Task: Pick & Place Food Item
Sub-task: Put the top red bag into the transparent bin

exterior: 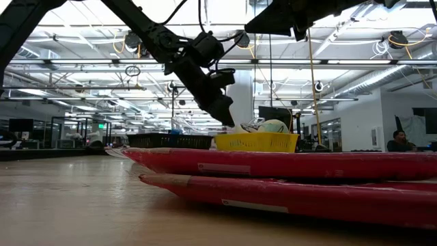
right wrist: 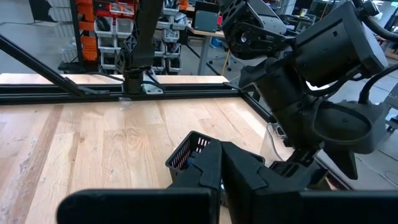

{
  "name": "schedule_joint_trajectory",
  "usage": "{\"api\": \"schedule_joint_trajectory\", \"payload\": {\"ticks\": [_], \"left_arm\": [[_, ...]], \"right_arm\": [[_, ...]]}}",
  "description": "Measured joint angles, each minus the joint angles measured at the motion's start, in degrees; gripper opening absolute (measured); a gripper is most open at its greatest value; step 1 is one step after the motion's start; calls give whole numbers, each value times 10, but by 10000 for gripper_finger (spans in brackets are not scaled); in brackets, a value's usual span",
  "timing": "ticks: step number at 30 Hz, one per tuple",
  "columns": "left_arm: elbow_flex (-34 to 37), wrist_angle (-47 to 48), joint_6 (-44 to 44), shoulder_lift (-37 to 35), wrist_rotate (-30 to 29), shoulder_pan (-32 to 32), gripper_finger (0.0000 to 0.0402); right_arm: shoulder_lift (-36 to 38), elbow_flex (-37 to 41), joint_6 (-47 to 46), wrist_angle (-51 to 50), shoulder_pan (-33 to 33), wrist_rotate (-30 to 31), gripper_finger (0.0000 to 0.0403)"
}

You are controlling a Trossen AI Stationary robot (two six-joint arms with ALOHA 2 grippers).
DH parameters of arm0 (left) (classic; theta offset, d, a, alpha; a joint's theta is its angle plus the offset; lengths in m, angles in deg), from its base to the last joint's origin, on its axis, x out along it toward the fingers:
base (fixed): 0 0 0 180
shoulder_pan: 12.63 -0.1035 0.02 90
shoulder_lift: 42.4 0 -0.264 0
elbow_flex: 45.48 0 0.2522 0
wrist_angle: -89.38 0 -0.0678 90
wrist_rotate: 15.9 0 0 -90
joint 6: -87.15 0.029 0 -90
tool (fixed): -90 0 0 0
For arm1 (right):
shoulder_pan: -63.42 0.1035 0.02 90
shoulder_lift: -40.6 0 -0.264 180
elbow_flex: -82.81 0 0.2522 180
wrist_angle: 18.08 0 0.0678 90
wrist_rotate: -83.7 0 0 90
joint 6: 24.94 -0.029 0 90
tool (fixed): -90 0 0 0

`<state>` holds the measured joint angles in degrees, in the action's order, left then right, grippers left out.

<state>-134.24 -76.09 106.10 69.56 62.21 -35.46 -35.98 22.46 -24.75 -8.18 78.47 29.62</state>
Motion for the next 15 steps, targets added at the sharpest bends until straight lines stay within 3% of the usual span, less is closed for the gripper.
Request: {"api": "schedule_joint_trajectory", "payload": {"ticks": [7, 15], "left_arm": [[0, 4, -48, -8, 49, -19, 268], [0, 69, -91, -108, 115, -23, 261]], "right_arm": [[0, 0, 0, -1, 0, 0, 4], [0, 0, 0, -10, 0, 0, 4]]}}
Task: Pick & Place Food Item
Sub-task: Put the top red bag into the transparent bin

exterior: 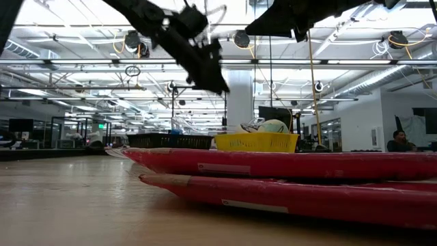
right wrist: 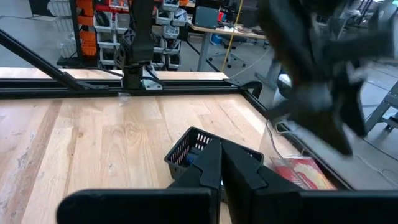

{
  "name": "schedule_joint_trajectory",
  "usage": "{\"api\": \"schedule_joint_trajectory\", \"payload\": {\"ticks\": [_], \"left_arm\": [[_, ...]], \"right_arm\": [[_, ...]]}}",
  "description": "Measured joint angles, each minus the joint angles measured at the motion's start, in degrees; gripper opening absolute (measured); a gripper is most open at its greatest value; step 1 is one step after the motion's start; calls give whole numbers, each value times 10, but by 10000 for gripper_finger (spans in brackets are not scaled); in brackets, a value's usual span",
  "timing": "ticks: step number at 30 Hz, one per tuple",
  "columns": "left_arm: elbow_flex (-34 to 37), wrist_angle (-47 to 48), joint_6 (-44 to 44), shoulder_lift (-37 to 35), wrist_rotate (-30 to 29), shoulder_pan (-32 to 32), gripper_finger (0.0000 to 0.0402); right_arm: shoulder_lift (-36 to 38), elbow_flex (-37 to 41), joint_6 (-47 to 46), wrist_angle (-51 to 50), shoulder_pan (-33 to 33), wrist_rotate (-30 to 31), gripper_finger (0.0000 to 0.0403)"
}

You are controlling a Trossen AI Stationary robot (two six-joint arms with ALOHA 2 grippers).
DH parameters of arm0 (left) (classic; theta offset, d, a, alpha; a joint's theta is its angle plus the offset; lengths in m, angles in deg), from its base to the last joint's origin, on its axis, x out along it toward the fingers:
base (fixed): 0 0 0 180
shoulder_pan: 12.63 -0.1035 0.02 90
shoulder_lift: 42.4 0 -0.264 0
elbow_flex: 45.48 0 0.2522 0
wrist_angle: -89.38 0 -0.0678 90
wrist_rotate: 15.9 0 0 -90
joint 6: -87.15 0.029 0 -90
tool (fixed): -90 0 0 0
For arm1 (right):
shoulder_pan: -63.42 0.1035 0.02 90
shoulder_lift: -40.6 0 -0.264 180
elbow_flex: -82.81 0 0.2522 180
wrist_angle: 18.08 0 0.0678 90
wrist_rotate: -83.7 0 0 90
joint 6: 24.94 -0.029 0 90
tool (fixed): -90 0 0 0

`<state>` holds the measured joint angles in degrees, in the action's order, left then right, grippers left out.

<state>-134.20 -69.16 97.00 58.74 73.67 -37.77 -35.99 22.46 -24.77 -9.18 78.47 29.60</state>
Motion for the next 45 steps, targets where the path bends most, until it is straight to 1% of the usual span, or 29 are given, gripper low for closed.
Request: {"api": "schedule_joint_trajectory", "payload": {"ticks": [3, 6, 9, 13, 14, 16, 19, 21, 22, 24, 25, 28, 30, 32, 34, 36, 38, 41, 43, 45], "left_arm": [[0, 40, -17, -58, 38, 6, 260], [4, 75, -22, -111, 99, 13, 264], [42, 62, -23, -165, 165, 27, 266], [141, -23, -44, -230, 202, 48, 258], [173, -53, -56, -244, 208, 53, 256], [236, -118, -87, -272, 220, 66, 252], [314, -193, -131, -311, 228, 81, 252], [350, -228, -152, -330, 224, 87, 254], [363, -239, -161, -336, 222, 89, 255], [380, -254, -171, -346, 211, 92, 255], [385, -255, -175, -349, 206, 92, 255], [388, -254, -180, -350, 199, 92, 255], [388, -255, -181, -348, 198, 92, 255], [388, -259, -178, -343, 197, 95, 255], [389, -253, -177, -342, 198, 96, 255], [389, -258, -176, -343, 198, 96, 255], [389, -256, -177, -343, 198, 96, 255], [389, -254, -176, -342, 198, 99, 255], [389, -254, -175, -343, 198, 103, 255], [389, -253, -171, -342, 198, 105, 255]], "right_arm": [[0, 0, -2, -4, 0, 0, 4], [0, 0, -2, -7, 0, 0, 4], [0, 0, -2, -9, 1, -2, 4], [0, 0, -18, -21, 1, -9, 4], [0, 0, -16, -34, 3, -30, 4], [0, 0, 8, -80, 12, -103, 4], [-1, 0, 10, -153, 35, -261, 4], [-9, 0, -41, -174, 47, -352, 4], [-12, 1, -76, -177, 52, -383, 4], [-12, 13, -150, -170, 64, -426, 4], [-12, 18, -199, -163, 71, -434, 4], [-11, 53, -368, -148, 93, -435, 8], [-12, 88, -473, -114, 109, -429, 21], [-12, 126, -576, -48, 124, -399, 44], [-11, 171, -656, 23, 135, -360, 76], [-12, 213, -700, 90, 142, -328, 113], [-12, 241, -720, 143, 143, -305, 148], [-16, 257, -741, 134, 143, -284, 187], [-28, 254, -750, 124, 143, -286, 201], [-44, 240, -760, 112, 143, -300, 206]]}}
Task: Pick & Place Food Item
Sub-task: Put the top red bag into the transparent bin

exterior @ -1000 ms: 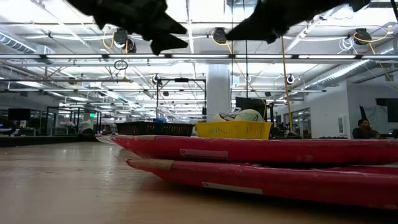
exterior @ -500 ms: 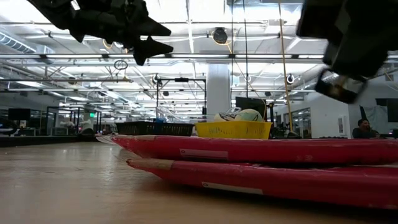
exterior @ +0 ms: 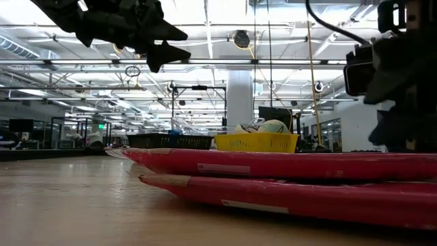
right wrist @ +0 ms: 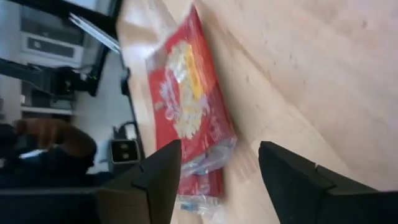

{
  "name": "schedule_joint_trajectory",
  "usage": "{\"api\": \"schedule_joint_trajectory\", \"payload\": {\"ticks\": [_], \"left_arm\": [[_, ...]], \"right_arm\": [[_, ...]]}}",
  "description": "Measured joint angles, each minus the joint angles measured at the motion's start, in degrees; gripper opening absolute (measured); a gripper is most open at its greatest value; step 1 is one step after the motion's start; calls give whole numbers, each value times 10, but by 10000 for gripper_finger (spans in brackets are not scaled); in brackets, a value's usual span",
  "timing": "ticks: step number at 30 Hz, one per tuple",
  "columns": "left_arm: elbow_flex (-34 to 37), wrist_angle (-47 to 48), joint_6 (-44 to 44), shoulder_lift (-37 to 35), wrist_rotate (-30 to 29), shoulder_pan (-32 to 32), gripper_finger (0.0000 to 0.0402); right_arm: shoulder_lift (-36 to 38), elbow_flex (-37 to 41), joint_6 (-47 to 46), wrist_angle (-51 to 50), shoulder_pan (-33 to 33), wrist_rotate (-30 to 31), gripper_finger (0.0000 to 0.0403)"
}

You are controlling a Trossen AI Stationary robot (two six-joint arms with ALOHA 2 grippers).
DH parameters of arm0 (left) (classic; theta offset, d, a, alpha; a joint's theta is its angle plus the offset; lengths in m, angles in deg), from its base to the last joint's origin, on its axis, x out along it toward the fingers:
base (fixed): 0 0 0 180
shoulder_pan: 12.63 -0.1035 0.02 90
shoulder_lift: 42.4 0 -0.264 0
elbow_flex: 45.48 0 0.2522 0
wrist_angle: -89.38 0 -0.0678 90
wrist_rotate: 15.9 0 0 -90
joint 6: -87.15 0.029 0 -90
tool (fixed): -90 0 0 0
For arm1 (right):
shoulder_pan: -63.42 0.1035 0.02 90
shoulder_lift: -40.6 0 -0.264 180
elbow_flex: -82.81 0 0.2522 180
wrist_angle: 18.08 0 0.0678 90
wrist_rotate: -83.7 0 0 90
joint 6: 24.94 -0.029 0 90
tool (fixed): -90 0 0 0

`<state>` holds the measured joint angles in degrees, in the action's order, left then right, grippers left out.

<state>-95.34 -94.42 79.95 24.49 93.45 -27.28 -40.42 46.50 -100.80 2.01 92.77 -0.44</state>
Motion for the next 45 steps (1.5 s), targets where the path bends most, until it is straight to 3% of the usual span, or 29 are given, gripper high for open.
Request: {"api": "schedule_joint_trajectory", "payload": {"ticks": [8, 13, 20, 30, 36, 45], "left_arm": [[0, 3, 11, 0, -12, 3, 255], [-1, 3, 11, 0, -46, 6, 255], [-1, 15, 10, 0, -49, 6, 255], [-1, 17, 10, 0, -49, 6, 255], [-1, 17, 10, 0, -49, 6, 255], [-1, 16, 10, 0, -49, 6, 255]], "right_arm": [[-89, -65, -2, -7, -2, -59, 200], [-130, -84, -15, -8, -5, -63, 199], [-159, -90, -30, 31, -17, -74, 189], [-160, -89, 3, 13, -19, -92, 88], [-161, -88, 74, 4, -19, -94, 13], [-153, -85, 186, 73, -28, -64, 1]]}}
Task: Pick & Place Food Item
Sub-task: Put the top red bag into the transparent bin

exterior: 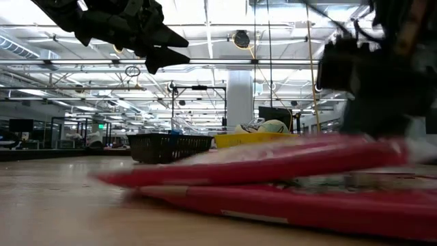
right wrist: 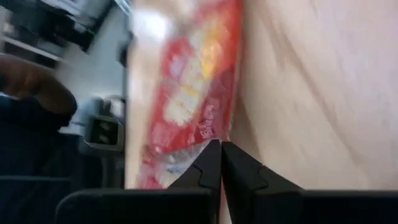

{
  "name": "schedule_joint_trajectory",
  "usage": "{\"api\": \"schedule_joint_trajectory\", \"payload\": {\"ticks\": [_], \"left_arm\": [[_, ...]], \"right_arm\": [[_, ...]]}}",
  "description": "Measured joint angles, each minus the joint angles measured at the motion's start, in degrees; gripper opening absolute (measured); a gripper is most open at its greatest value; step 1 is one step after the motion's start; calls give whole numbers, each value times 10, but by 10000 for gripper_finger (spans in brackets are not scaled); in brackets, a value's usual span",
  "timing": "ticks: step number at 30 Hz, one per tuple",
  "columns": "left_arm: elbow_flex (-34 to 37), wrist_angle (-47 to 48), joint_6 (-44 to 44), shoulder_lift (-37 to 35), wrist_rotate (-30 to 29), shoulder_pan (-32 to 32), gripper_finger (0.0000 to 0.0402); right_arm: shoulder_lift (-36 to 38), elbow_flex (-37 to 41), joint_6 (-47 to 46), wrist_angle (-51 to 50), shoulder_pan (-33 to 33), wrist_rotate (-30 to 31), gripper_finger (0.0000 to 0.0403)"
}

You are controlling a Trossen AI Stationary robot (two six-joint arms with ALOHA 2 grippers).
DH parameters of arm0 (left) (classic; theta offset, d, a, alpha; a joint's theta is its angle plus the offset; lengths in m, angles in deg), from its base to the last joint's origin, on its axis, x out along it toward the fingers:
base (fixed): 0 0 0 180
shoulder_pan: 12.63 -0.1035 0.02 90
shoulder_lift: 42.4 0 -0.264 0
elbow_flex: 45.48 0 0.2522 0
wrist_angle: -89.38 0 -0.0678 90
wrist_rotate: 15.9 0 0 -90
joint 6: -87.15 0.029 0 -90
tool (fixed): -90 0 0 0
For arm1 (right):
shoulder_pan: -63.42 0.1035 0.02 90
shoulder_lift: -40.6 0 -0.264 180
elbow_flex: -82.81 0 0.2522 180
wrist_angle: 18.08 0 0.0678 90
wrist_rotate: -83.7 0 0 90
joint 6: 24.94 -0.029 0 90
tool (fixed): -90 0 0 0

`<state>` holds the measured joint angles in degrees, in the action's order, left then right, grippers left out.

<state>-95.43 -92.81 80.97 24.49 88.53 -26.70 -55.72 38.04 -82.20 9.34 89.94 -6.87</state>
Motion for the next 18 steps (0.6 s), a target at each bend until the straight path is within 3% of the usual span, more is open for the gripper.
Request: {"api": "schedule_joint_trajectory", "payload": {"ticks": [18], "left_arm": [[0, -2, -9, 0, 6, 1, 255]], "right_arm": [[157, -2, 307, 115, -52, 24, 0]]}}
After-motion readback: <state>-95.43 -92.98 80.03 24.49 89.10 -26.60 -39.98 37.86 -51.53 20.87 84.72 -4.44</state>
